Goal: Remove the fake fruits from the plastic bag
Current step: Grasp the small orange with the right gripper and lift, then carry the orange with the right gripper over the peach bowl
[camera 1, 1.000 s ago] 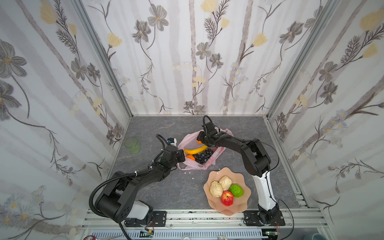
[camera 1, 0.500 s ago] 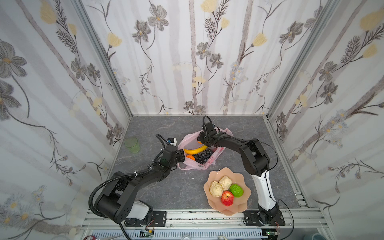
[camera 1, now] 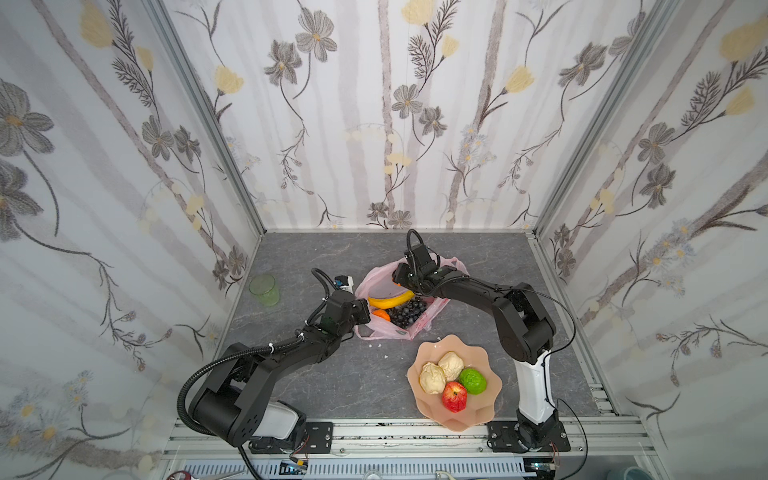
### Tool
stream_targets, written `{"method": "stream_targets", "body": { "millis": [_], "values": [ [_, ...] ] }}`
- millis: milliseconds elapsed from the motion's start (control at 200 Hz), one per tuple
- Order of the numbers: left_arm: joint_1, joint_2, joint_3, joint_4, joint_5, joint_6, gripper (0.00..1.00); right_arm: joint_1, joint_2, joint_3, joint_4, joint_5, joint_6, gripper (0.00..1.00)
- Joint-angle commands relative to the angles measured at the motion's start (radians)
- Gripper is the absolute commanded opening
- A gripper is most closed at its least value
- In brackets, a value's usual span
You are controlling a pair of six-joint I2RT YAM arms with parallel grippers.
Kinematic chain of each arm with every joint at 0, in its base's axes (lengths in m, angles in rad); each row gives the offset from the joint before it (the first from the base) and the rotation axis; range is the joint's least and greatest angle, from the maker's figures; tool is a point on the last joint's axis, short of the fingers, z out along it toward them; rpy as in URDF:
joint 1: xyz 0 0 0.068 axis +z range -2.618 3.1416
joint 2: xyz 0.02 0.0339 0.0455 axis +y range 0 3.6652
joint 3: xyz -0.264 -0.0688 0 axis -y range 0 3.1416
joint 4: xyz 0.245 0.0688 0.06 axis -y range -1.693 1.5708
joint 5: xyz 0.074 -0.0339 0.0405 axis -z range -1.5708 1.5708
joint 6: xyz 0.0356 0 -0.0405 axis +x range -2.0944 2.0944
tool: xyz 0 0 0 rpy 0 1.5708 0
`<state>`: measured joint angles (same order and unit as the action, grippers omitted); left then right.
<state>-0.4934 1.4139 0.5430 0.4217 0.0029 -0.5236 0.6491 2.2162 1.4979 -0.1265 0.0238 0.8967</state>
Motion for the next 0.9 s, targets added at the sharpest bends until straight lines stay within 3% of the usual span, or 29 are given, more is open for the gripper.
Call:
{"method": "stream_targets", "body": {
  "millis": [0,175,425,899],
  "values": [
    [0.001,0.002,0.001,0.008,-0.011,-0.001,0.07,0.016,-0.051,-0.042,0.045,0.029,-0.031,0.55],
    [0.001,0.006,0.002,0.009,-0.012,0.000,0.07,0.055,-0.167,-0.146,0.079,0.043,-0.079,0.55],
    [0.001,0.012,0.004,0.009,-0.012,-0.002,0.07,0.145,-0.330,-0.242,0.016,0.152,-0.160,0.54],
    [0.001,0.012,0.004,0.009,-0.014,0.000,0.07,0.328,-0.656,-0.504,-0.114,0.368,-0.172,0.52]
  ]
}}
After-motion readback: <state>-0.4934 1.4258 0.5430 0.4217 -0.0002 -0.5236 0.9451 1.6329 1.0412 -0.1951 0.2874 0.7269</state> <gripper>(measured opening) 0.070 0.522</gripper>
